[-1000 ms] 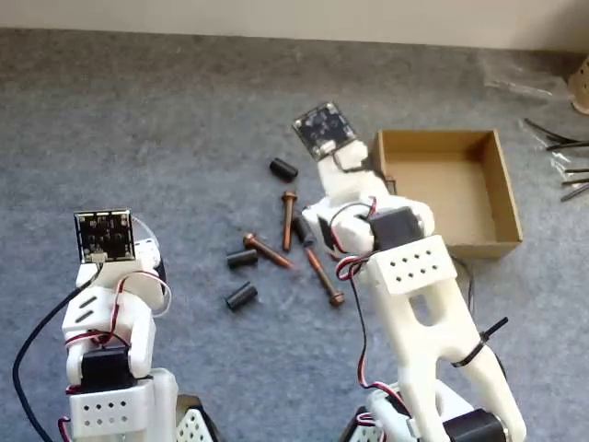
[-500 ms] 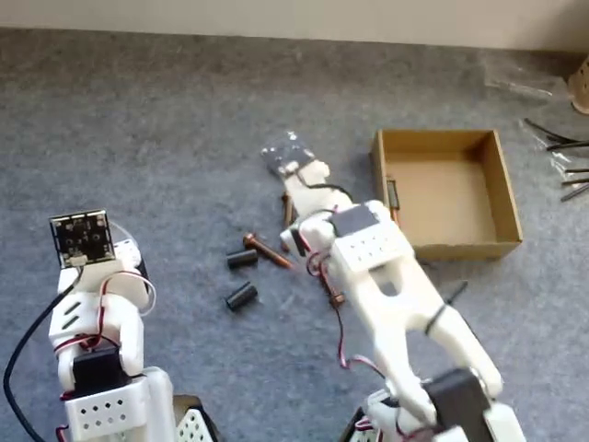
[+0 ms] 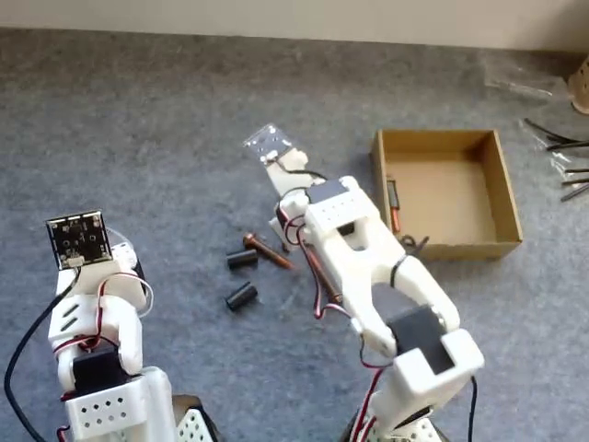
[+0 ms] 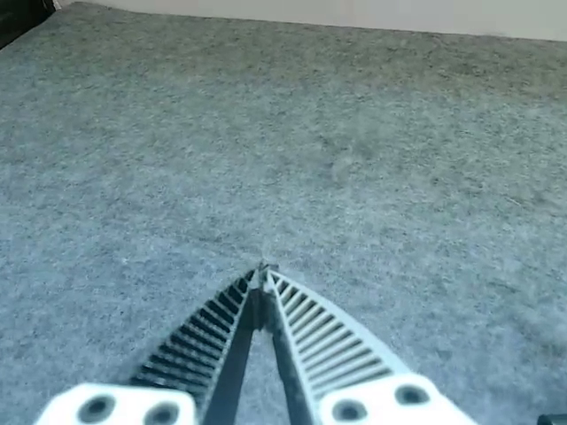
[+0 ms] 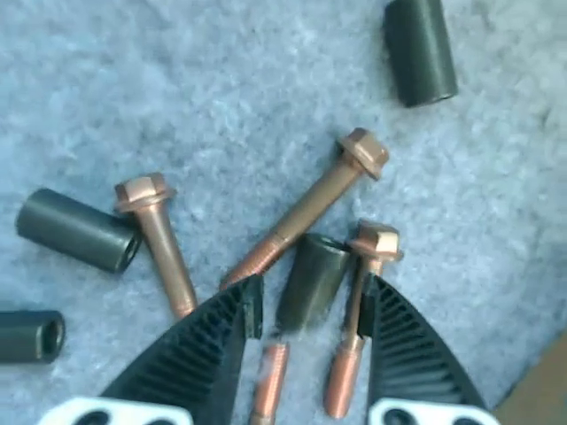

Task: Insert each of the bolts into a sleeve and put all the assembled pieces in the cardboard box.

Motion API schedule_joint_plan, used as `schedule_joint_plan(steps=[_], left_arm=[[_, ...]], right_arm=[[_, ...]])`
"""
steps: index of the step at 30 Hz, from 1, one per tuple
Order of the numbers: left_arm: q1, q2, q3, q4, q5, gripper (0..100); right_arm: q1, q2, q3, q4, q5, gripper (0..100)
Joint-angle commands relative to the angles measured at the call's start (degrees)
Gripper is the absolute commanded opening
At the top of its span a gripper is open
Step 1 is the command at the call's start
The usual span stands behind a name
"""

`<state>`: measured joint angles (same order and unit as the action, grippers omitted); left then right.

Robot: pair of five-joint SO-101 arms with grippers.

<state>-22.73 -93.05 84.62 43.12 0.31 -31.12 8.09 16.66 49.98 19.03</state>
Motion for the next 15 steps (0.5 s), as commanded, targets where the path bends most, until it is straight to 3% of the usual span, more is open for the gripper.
schedule_joint_plan(steps=[1,9,15], left_arm=[[-0.6,-0.6,-0.3,-1.4,0.4,1],[-0.6,-0.6,-0.2,-1.4,0.4,1],[-0.1,-0.6,-0.2,-1.4,0.4,1]], right_arm=[[-0.1,1.3,-4.6,-0.7,0.9,16.3],[-0.1,3.0,-5.1,-0.7,0.7,8.7],[-0.1,3.0,-5.2,1.5,-1.6,8.7]])
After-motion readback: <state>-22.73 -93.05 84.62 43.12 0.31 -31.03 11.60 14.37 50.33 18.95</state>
